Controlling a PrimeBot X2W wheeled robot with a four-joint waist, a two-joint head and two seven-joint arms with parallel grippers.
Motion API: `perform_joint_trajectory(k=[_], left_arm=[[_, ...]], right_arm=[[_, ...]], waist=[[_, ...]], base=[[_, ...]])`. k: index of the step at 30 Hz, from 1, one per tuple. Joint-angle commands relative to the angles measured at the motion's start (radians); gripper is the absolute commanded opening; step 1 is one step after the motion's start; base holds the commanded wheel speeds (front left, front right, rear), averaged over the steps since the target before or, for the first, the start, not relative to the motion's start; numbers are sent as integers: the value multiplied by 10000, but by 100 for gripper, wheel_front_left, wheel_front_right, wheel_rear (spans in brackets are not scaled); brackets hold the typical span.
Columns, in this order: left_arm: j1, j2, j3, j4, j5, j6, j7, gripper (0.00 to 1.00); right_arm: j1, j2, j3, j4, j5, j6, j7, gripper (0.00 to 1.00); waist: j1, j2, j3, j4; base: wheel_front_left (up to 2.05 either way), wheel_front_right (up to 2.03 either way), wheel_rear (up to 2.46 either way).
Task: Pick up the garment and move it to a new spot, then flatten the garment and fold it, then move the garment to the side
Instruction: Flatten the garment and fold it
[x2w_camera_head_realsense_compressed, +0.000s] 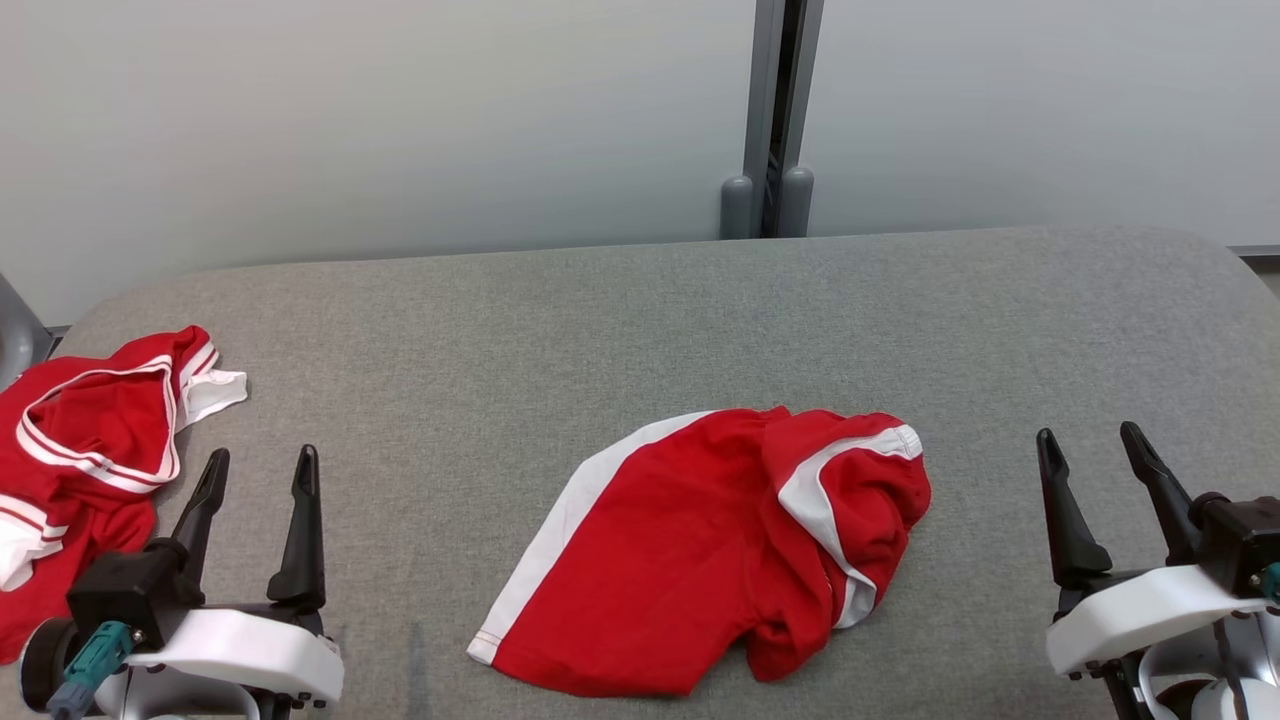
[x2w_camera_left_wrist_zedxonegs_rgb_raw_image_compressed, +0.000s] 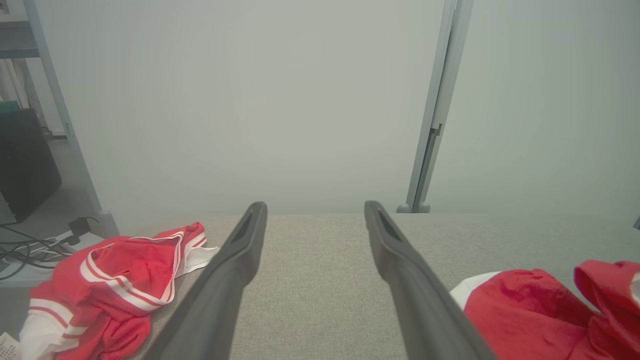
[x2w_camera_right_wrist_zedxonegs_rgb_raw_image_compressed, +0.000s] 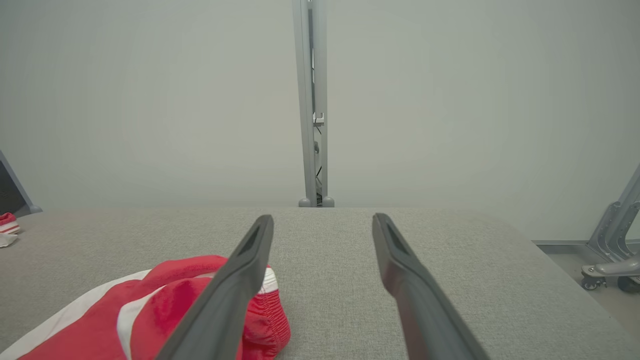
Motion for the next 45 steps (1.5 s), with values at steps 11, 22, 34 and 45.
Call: perform_joint_trajectory(k=[11,22,34,45], left_arm=[[-54,-7,-119,-56,9,101,26,100],[-266,-146,-684,-287,40,-96,443,100],[-978,-1040,-3095,6,216,-1485,1774,100],[-1987,-2006,-4963,822,5,-3067,3152,100]], right_arm=[[-20,-44,21,2,-4,1,36,100],[-73,-45,111,27,29,1,78,100],[-260,-43,240,-91,93,1,25,100],[-807,-43,423,43,183,1,-202,100]], waist=[[0,0,6,21],[0,0,26,-2],[0,0,689,-337],[0,0,1797,-926]], base=[[0,0,0],[0,0,0],[0,0,0],[0,0,0]])
